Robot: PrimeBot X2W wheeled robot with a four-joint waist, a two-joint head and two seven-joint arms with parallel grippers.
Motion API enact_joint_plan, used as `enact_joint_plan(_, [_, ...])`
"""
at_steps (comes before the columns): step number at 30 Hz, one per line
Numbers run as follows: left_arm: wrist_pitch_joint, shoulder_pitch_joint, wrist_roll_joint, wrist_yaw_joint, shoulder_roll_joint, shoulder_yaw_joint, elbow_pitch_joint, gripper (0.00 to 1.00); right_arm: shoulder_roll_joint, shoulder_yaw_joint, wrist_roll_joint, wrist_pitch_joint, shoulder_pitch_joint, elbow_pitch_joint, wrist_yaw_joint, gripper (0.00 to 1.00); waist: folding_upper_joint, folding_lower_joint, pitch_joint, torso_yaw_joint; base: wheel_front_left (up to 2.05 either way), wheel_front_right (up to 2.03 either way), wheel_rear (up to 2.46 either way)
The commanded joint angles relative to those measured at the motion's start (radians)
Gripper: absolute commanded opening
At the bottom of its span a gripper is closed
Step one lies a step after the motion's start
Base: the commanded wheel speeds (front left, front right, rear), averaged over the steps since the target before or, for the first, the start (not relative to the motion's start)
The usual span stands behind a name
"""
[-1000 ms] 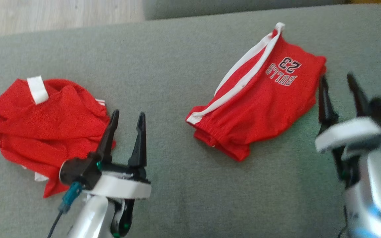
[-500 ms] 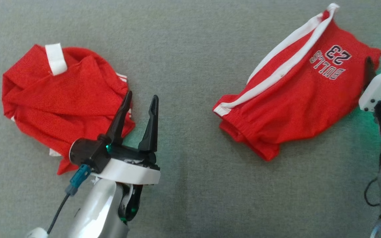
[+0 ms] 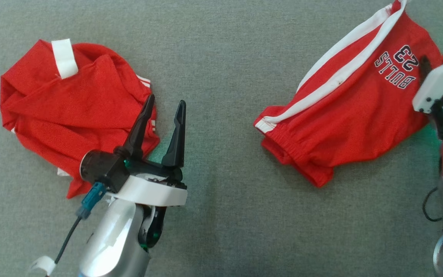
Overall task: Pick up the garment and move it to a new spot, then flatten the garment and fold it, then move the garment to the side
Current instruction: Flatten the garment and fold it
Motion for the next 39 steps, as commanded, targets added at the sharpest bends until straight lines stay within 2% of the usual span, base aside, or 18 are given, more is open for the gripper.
enact_joint_plan(1, [-0.006, -0.026, -0.001, -0.004, 0.003, 0.030, -0.030, 1.00, 0.016, 0.038, 0.003, -0.017, -0.016, 0.004, 0.002, 0.00, 0.0000, 0.0000, -0.003, -0.005, 0.00, 0.00, 0.00])
enact_joint_plan(6, [-0.006, -0.017, -0.003, -0.002, 0.003, 0.031, -0.024, 1.00, 0.029, 0.062, 0.068, -0.109, -0.031, 0.022, 0.002, 0.00, 0.0000, 0.0000, -0.033, -0.027, 0.00, 0.00, 0.00])
enact_joint_plan(10, [-0.006, 0.001, -0.003, 0.000, 0.003, 0.039, -0.022, 1.00, 0.041, 0.034, 0.139, -0.182, -0.017, 0.019, 0.002, 0.00, 0.0000, 0.0000, -0.068, -0.056, 0.00, 0.00, 0.00])
enact_joint_plan(17, [-0.006, 0.043, -0.010, 0.006, 0.003, 0.043, -0.027, 1.00, 0.038, -0.051, 0.168, -0.249, 0.075, -0.010, 0.002, 0.00, 0.0000, 0.0000, -0.134, -0.108, 0.00, 0.00, 0.00])
enact_joint_plan(24, [-0.006, 0.077, -0.010, 0.014, 0.003, 0.048, -0.031, 1.00, 0.064, -0.180, 0.134, -0.240, 0.178, -0.084, 0.002, 0.00, 0.0000, 0.0000, -0.177, -0.141, 0.00, 0.00, 0.00])
enact_joint_plan(33, [-0.006, 0.120, -0.012, 0.013, 0.003, 0.051, -0.029, 1.00, 0.120, -0.360, 0.097, -0.159, 0.330, -0.269, 0.002, 0.00, 0.0000, 0.0000, -0.226, -0.153, 0.00, 0.00, 0.00])
enact_joint_plan(36, [-0.006, 0.131, -0.007, 0.011, 0.003, 0.055, -0.031, 1.00, 0.124, -0.374, 0.131, -0.138, 0.364, -0.291, 0.002, 0.00, 0.0000, 0.0000, -0.232, -0.152, 0.00, 0.00, 0.00])
enact_joint_plan(39, [-0.006, 0.137, 0.000, 0.009, 0.003, 0.056, -0.030, 1.00, 0.124, -0.337, 0.183, -0.154, 0.379, -0.278, 0.002, 0.00, 0.0000, 0.0000, -0.231, -0.153, 0.00, 0.00, 0.00])
